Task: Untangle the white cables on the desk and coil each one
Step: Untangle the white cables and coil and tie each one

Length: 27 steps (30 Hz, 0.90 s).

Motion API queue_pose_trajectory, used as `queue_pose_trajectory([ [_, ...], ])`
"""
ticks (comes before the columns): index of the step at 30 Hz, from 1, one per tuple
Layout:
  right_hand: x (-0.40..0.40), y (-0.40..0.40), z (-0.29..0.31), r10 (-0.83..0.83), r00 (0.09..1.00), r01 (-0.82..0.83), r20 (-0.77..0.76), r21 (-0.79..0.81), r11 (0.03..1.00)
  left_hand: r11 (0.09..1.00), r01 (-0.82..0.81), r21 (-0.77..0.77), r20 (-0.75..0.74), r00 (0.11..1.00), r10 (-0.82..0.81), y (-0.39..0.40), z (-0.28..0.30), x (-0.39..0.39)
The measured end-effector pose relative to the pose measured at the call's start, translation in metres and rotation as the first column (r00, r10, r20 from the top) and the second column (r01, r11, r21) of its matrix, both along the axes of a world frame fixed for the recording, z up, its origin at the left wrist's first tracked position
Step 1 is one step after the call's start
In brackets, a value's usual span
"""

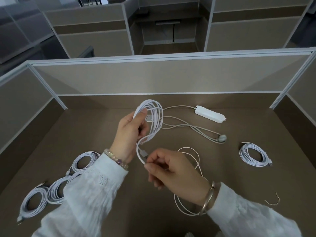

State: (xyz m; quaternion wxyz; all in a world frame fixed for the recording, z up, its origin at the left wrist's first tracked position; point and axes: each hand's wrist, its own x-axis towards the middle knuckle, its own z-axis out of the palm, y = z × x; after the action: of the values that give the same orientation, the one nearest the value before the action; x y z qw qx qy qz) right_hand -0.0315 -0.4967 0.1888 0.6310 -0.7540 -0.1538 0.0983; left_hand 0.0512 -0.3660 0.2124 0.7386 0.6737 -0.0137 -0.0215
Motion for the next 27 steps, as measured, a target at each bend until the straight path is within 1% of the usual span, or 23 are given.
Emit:
queue_pose_trajectory([
  [2,-0.003,0.0,0.007,-0.03,0.999,0.032,0.025,-0.078,0.996,0.999,-0.047,0.021,0.029,0.998,0.047,0.001,-0.001,0.002],
  [4,-0.005,-0.004,0.014,-0.057,0.996,0.07,0.065,-0.21,0.975,0.994,-0.093,0.059,0.075,0.993,0.088,0.004,-0.001,0.004],
  [6,-0.005,-0.009,0.02,-0.06,0.991,0.097,0.116,-0.345,0.933,0.99,-0.098,0.1,0.103,0.991,0.088,0.008,-0.001,0.005],
  [7,-0.005,-0.011,0.022,-0.062,0.988,0.111,0.139,-0.382,0.917,0.989,-0.076,0.126,0.112,0.992,0.061,0.01,-0.001,0.005],
  [10,-0.001,-0.012,0.03,-0.063,0.981,0.135,0.184,-0.408,0.903,0.967,0.046,0.252,0.12,0.99,-0.079,0.007,0.002,-0.001],
  [12,0.006,-0.013,0.035,-0.062,0.983,0.124,0.17,-0.386,0.914,0.942,0.115,0.316,0.081,0.986,-0.147,0.001,0.0,-0.007],
  [13,0.011,-0.013,0.037,-0.064,0.983,0.125,0.173,-0.373,0.919,0.937,0.15,0.315,0.047,0.984,-0.173,-0.001,-0.002,-0.009],
  [14,0.016,-0.014,0.038,-0.076,0.979,0.141,0.189,-0.36,0.922,0.942,0.198,0.27,-0.007,0.979,-0.204,-0.003,-0.004,-0.011],
  [15,0.021,-0.016,0.039,-0.098,0.972,0.169,0.214,-0.341,0.925,0.95,0.257,0.177,-0.08,0.966,-0.247,-0.004,-0.005,-0.013],
  [16,0.026,-0.019,0.039,-0.121,0.964,0.193,0.235,-0.312,0.93,0.945,0.324,0.05,-0.166,0.935,-0.312,-0.005,-0.006,-0.013],
  [18,0.034,-0.027,0.039,-0.135,0.956,0.207,0.259,-0.273,0.94,0.877,0.445,-0.182,-0.329,0.813,-0.481,-0.004,-0.004,-0.013],
  [19,0.037,-0.032,0.039,-0.122,0.956,0.198,0.269,-0.277,0.94,0.833,0.496,-0.246,-0.388,0.738,-0.553,-0.004,-0.003,-0.013],
  [21,0.043,-0.04,0.039,-0.094,0.949,0.194,0.301,-0.325,0.925,0.747,0.579,-0.328,-0.457,0.594,-0.662,-0.002,-0.003,-0.012],
  [23,0.048,-0.047,0.037,-0.122,0.927,0.261,0.355,-0.377,0.889,0.679,0.613,-0.404,-0.485,0.485,-0.727,-0.001,-0.002,-0.009],
  [25,0.05,-0.054,0.034,-0.158,0.909,0.312,0.386,-0.379,0.871,0.651,0.628,-0.427,-0.483,0.45,-0.751,0.0,-0.002,-0.006],
  [26,0.05,-0.058,0.033,-0.145,0.907,0.312,0.396,-0.396,0.864,0.642,0.636,-0.427,-0.478,0.445,-0.758,0.0,-0.002,-0.005],
  [27,0.05,-0.061,0.03,-0.107,0.908,0.302,0.405,-0.457,0.836,0.637,0.638,-0.433,-0.474,0.44,-0.763,-0.001,-0.003,-0.005],
])
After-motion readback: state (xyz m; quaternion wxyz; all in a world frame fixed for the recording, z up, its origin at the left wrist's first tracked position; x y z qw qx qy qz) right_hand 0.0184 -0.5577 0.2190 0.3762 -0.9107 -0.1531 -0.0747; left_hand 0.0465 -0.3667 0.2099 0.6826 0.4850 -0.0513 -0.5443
